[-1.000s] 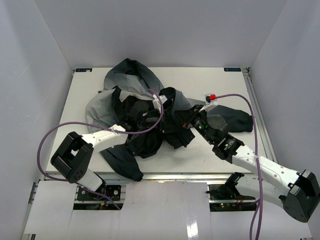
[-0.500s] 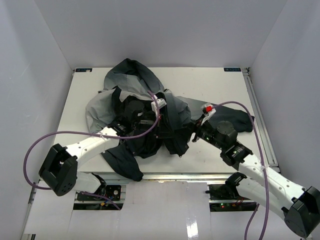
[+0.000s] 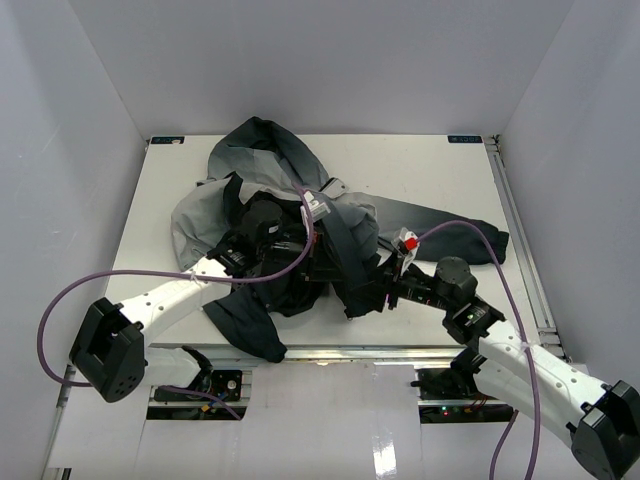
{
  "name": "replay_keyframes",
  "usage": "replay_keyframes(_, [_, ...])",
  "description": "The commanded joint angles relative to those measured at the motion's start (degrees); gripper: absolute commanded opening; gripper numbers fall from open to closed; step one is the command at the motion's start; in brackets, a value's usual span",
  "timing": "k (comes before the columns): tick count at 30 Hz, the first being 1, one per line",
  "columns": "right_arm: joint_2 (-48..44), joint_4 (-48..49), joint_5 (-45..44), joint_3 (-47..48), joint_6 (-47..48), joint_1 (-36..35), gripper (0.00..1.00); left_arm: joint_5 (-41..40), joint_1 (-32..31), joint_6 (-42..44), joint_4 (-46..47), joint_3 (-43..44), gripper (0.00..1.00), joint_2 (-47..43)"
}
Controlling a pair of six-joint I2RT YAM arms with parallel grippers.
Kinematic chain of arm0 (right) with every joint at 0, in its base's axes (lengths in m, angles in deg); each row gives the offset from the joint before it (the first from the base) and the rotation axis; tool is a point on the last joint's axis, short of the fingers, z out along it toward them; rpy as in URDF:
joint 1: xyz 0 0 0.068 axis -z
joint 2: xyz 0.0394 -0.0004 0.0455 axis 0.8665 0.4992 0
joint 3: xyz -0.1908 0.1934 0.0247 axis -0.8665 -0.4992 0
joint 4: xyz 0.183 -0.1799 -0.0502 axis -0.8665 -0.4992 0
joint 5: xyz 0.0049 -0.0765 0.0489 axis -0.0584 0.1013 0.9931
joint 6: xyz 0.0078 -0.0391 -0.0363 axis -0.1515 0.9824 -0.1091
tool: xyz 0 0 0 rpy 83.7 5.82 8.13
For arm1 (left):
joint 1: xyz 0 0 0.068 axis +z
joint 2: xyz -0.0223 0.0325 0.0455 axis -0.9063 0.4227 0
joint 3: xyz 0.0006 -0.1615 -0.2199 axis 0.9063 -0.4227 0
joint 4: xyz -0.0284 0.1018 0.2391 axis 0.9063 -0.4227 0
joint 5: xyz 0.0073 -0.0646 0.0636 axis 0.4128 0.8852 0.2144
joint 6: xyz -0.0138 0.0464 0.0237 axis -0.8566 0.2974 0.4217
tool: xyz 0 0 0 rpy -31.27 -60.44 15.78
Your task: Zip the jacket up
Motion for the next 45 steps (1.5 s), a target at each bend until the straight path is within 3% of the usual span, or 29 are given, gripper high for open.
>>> replay_keyframes(1, [0.3,2.84,3.3,-1.81,0.31,0.12,0.52,1.27,0.67,1.35,1.6,0.71,0.0,-3.01])
replay_keyframes(12, [-2.01,-0.43,1.83,-3.85,-0.93,0.07,0.49,-1.77,1.06,3.12,-2.57,3.07,0.0,-2.23])
replay_keyframes(17, [-3.29,-2.05,0.64,-4.62,-1.97,0.07,0.41,-3.14,1.05,4.06,-4.92,3.24,0.0,-1.88])
replay_keyframes(24, [-1.82,-1.65,1.88,-4.6,-1.76,0.04,0.38,-3.37,1.05,4.17,-5.24,3.43,0.0,-1.07])
replay_keyframes(45, [3.27,-2.24,-1.14,-1.92,-0.26,-3.79,0.42,-3.44,1.09,3.46,-5.78,4.08,0.0,0.35])
